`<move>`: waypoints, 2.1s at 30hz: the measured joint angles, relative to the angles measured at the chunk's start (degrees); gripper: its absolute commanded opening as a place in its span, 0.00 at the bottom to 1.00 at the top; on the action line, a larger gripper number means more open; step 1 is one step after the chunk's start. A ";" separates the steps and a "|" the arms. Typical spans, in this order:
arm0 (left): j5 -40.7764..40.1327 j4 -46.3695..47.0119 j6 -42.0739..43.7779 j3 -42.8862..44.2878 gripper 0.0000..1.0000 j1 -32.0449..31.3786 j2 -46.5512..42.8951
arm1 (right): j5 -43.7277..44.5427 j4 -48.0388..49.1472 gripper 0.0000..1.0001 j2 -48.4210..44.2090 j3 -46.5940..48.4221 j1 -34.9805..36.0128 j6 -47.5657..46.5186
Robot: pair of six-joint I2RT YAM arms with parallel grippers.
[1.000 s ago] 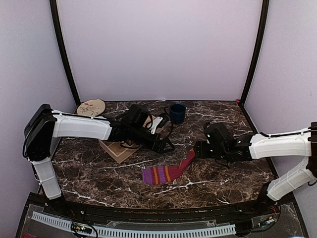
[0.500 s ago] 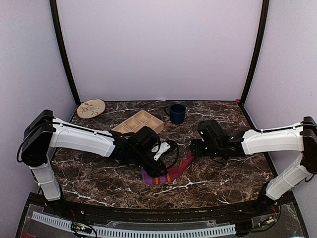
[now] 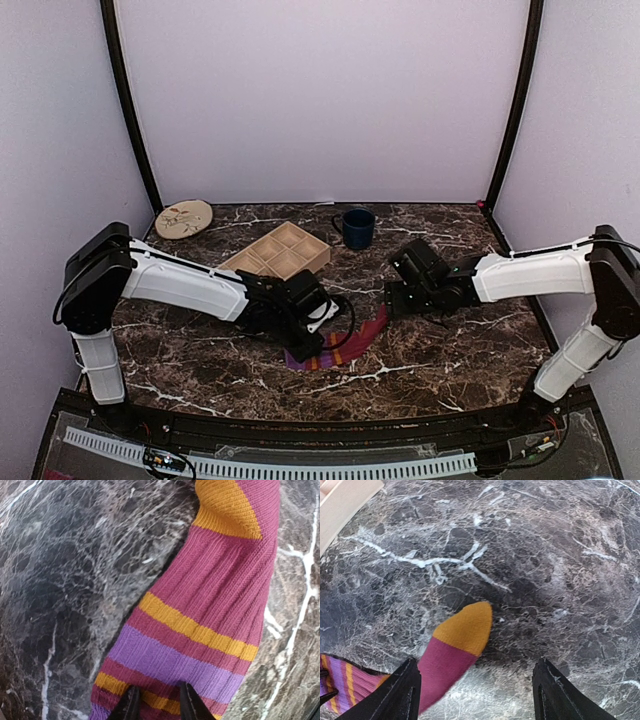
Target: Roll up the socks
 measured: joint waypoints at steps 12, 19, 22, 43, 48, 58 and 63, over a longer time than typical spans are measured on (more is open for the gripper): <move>-8.59 -3.30 -9.81 0.37 0.28 -0.17 0.02 | -0.15 -0.13 0.72 -0.02 0.00 -1.62 -1.14; -10.75 -6.78 -15.17 1.22 0.26 -0.17 0.02 | -1.14 0.96 0.72 4.81 0.39 -1.68 -2.99; -11.56 -9.03 -17.03 1.77 0.26 -0.17 0.04 | -1.40 0.98 0.72 7.17 1.27 -1.73 -4.17; -12.59 -15.17 -23.67 3.04 0.26 -0.50 0.09 | -1.42 2.12 0.71 12.46 6.97 -2.08 -9.25; -12.66 -15.41 -24.52 3.06 0.27 -0.61 0.09 | -1.57 2.82 0.71 15.74 9.46 -2.10 -9.84; -13.07 -16.39 -26.69 3.06 0.28 -0.74 0.02 | -1.64 5.33 0.71 18.64 10.29 -2.14 -8.59; -13.18 -16.87 -27.89 3.04 0.29 -0.76 -0.09 | -1.66 5.84 0.71 18.58 9.75 -2.14 -6.78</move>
